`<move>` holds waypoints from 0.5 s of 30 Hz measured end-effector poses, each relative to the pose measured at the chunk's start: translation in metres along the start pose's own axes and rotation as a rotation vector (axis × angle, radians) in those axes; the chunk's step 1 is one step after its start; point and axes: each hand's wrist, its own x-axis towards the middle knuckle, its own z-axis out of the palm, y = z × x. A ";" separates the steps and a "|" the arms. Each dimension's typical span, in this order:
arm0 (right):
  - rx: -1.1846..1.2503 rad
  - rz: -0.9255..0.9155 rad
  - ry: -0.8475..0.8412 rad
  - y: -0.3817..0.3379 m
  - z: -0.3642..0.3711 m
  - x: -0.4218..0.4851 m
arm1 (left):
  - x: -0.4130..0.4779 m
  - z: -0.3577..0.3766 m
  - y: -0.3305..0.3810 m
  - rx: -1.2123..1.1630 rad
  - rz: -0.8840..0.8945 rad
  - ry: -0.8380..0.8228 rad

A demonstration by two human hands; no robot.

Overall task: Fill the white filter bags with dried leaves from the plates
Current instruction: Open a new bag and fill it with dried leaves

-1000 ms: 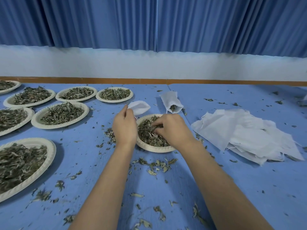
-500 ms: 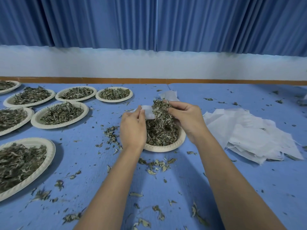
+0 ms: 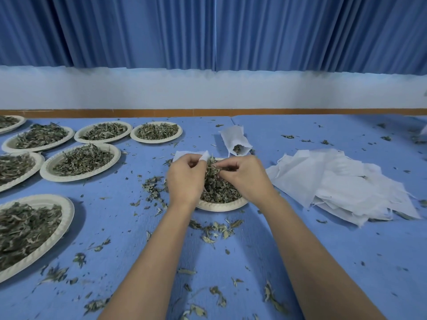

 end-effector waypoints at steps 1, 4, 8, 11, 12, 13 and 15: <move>-0.034 -0.014 -0.001 0.001 0.000 0.000 | 0.000 0.000 0.000 -0.018 -0.017 -0.017; -0.058 -0.040 0.034 0.001 0.001 0.000 | 0.001 0.001 -0.001 -0.032 -0.006 -0.061; 0.092 0.004 0.147 -0.002 0.002 0.001 | -0.003 0.002 -0.001 0.013 0.129 -0.068; 0.127 0.005 0.170 -0.005 0.003 0.001 | -0.006 0.003 0.000 0.025 0.183 -0.052; 0.121 0.001 0.160 -0.006 0.004 0.001 | -0.006 0.003 0.000 0.011 0.171 -0.056; 0.106 -0.005 0.151 -0.005 0.005 0.001 | -0.006 0.003 0.001 -0.021 0.135 -0.072; 0.074 -0.018 0.152 -0.005 0.006 0.000 | -0.005 0.002 0.002 -0.109 0.038 -0.141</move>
